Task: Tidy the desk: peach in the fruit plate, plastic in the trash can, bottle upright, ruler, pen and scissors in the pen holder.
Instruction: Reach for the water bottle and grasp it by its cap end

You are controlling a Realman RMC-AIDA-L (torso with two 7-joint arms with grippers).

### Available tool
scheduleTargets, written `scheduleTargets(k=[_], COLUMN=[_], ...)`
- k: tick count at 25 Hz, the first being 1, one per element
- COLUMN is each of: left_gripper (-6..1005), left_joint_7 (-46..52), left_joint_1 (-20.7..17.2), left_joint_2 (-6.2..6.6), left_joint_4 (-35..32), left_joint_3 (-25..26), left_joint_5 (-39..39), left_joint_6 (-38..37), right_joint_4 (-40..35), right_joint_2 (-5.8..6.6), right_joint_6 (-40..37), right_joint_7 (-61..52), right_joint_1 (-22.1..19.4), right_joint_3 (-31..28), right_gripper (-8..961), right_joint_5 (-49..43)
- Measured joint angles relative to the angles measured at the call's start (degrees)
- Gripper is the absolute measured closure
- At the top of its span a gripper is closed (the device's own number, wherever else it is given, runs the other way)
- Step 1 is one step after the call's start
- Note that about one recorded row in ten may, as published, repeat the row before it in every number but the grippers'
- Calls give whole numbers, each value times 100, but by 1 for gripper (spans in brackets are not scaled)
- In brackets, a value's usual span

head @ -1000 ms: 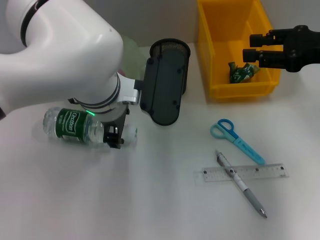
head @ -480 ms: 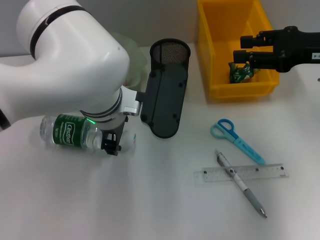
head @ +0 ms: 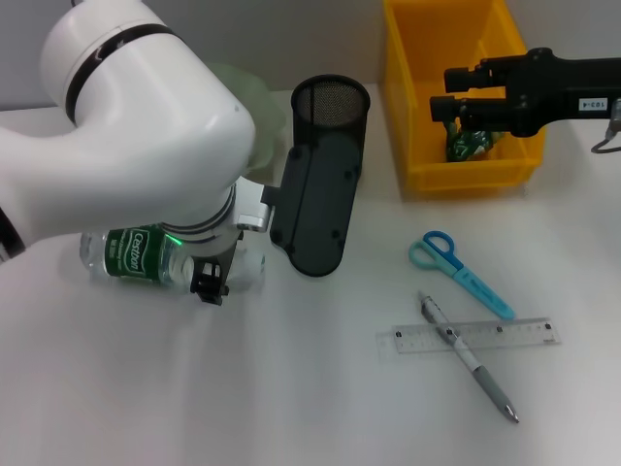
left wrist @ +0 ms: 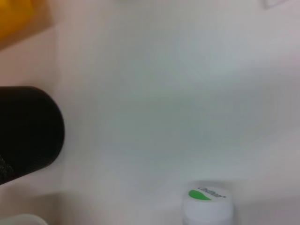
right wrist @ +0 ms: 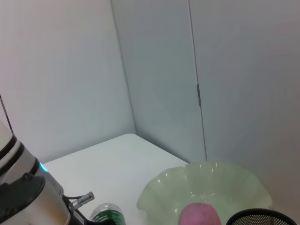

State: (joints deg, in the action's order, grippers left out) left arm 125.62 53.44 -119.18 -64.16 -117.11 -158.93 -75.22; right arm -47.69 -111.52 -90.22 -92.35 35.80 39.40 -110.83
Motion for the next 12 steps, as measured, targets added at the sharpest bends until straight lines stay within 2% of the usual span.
scheduleTargets(k=[12], left_gripper=[434], left_joint_7=[7], left_joint_1=[-20], left_joint_2=[0], left_joint_4=[-43], left_joint_3=[-101], left_joint_5=[-7], left_joint_6=[129], right_joint_4=[-3], right_joint_2=[-10], right_joint_6=[23], right_joint_7=[-1], right_joint_1=[63], right_joint_3=[8], right_gripper=[439], right_joint_5=[0])
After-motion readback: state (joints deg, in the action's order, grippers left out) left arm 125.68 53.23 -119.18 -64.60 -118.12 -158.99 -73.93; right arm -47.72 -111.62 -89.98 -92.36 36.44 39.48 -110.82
